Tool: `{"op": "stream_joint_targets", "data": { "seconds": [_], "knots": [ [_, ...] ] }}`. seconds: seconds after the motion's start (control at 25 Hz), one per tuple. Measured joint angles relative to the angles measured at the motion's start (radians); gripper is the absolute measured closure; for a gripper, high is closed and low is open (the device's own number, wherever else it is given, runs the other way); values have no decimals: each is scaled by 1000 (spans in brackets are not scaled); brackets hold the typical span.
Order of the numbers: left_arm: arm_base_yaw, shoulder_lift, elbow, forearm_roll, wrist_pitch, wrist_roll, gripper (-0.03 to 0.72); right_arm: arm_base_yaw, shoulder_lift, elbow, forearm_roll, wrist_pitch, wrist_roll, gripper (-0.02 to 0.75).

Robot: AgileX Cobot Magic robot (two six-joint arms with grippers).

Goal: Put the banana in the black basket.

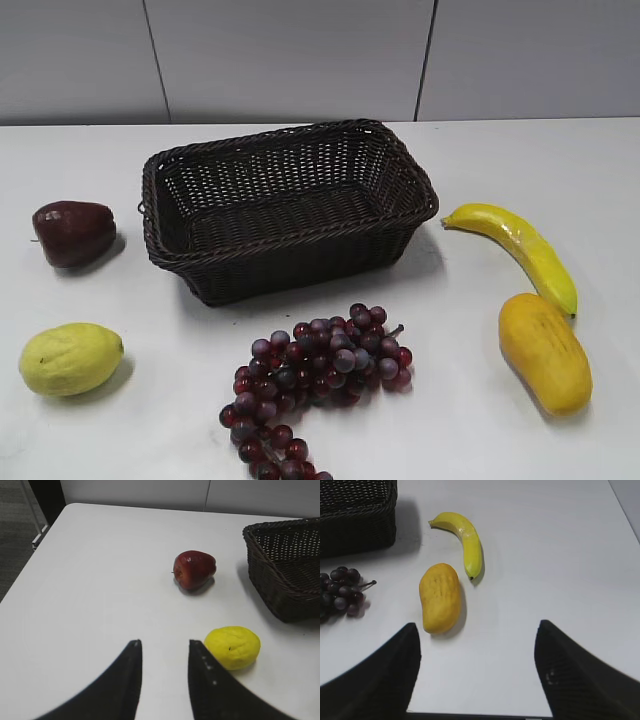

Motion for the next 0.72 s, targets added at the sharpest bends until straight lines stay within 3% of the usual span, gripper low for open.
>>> {"op": "stream_joint_targets", "data": {
  "seconds": [0.72],
  "knots": [
    [0, 0, 0, 0, 0, 0, 454, 0, 0, 0, 0, 0, 0, 168]
  ]
}}
